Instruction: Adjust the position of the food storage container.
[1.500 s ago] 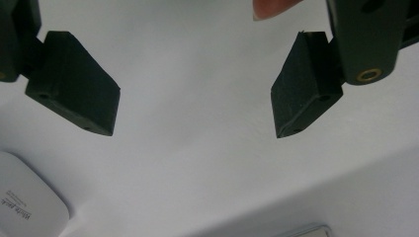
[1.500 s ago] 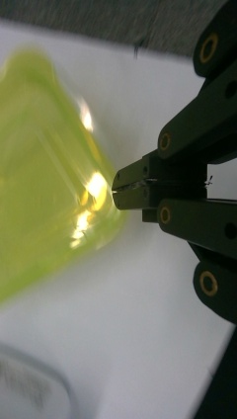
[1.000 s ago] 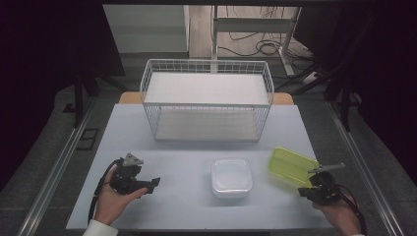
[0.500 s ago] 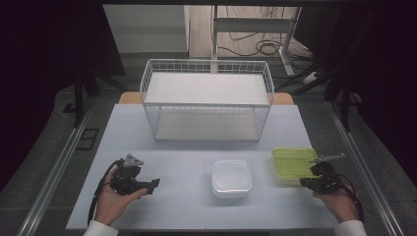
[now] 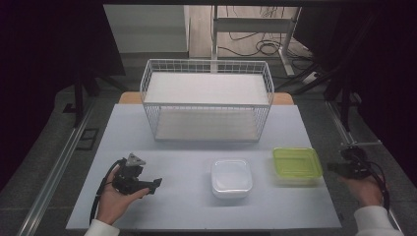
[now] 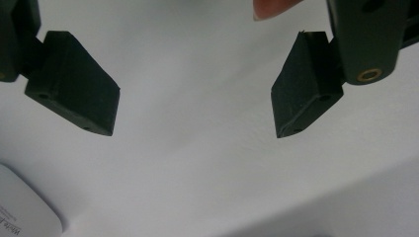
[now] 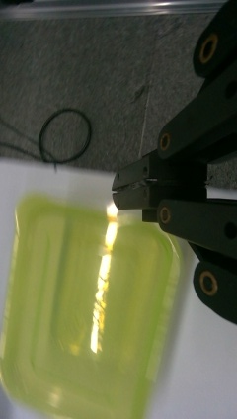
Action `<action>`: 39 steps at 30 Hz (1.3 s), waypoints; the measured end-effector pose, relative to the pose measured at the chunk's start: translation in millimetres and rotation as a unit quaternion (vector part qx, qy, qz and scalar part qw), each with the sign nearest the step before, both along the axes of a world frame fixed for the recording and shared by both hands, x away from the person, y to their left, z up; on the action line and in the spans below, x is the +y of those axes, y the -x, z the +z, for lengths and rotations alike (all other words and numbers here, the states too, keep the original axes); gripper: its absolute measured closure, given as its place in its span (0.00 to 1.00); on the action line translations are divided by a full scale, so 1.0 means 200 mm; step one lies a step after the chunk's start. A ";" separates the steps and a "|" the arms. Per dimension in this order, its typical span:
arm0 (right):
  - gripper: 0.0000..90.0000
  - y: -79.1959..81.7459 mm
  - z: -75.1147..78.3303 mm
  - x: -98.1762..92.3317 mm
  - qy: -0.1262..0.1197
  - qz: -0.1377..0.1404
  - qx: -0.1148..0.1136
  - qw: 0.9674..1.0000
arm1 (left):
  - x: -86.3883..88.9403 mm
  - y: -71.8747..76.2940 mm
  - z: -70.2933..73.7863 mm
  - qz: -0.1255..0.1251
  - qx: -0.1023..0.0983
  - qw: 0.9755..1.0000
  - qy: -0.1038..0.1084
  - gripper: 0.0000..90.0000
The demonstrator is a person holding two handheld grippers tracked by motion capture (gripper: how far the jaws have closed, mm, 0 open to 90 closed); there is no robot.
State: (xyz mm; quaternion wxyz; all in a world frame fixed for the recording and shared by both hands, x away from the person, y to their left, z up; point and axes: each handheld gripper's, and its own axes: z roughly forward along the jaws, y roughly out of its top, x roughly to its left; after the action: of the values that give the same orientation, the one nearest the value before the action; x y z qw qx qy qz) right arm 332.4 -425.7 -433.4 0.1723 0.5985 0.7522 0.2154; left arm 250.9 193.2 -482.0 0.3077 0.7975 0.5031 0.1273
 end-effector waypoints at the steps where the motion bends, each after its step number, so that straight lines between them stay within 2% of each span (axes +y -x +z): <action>1: 0.99 -0.03 -0.01 -0.03 0.001 -0.009 0.003 1.000 | 0.00 0.00 0.00 -0.001 0.001 1.000 -0.002 0.21; 2: 0.99 -0.06 -0.03 -0.05 -0.003 -0.019 0.006 1.000 | 0.00 0.00 0.00 -0.001 0.001 1.000 -0.002 0.21; 4: 0.99 -0.09 -0.06 -0.08 -0.009 -0.023 0.013 1.000 | 0.00 0.00 0.00 -0.001 0.001 1.000 -0.002 0.21; 9: 0.99 -0.15 -0.15 -0.04 -0.021 -0.007 0.028 0.999 | 0.01 0.01 0.00 0.002 0.001 1.000 -0.004 0.21; 10: 0.99 -0.15 -0.15 -0.04 -0.021 -0.007 0.028 0.999 | 0.01 0.01 0.00 0.002 0.001 1.000 -0.004 0.21; 11: 0.99 -0.15 -0.15 0.00 -0.018 0.004 0.022 1.000 | 0.01 0.01 0.00 0.003 0.002 1.000 -0.004 0.21; 18: 0.99 -0.14 -0.15 0.11 -0.026 0.026 0.027 0.999 | 0.00 0.02 0.00 0.000 0.002 1.000 -0.006 0.21; 24: 0.99 -0.14 -0.15 0.18 -0.030 0.035 0.027 0.999 | 0.00 0.02 0.00 0.002 0.000 1.000 -0.003 0.21; 28: 0.99 -0.14 -0.13 0.17 -0.030 0.029 0.019 0.999 | 0.00 0.01 0.01 0.002 -0.002 1.000 -0.002 0.21; 29: 0.99 -0.11 -0.10 0.17 -0.032 0.026 0.006 0.999 | 0.01 0.01 0.01 0.003 -0.004 1.000 -0.001 0.21; 30: 0.99 -0.11 -0.10 0.17 -0.032 0.026 0.006 0.999 | 0.01 0.01 0.01 0.003 -0.004 1.000 -0.001 0.21; 31: 0.99 -0.09 -0.07 0.17 -0.037 0.026 -0.012 0.999 | 0.00 0.01 0.01 0.008 -0.005 1.000 0.004 0.21; 32: 0.99 -0.09 -0.07 0.17 -0.037 0.026 -0.012 0.999 | 0.00 0.01 0.01 0.008 -0.005 1.000 0.004 0.21; 33: 0.99 -0.05 -0.03 0.19 -0.047 0.034 -0.032 0.998 | 0.00 0.01 0.01 0.009 -0.006 1.000 0.005 0.21; 39: 0.99 0.04 0.02 0.31 -0.070 0.082 -0.045 0.993 | 0.00 0.02 0.03 0.013 -0.012 1.000 0.013 0.21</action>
State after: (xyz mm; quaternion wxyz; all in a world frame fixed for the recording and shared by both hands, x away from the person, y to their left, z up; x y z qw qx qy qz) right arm 324.4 -363.8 -429.3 0.1449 0.5349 0.7734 0.3077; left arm 246.8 192.4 -476.8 0.3225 0.7851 0.5115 0.1339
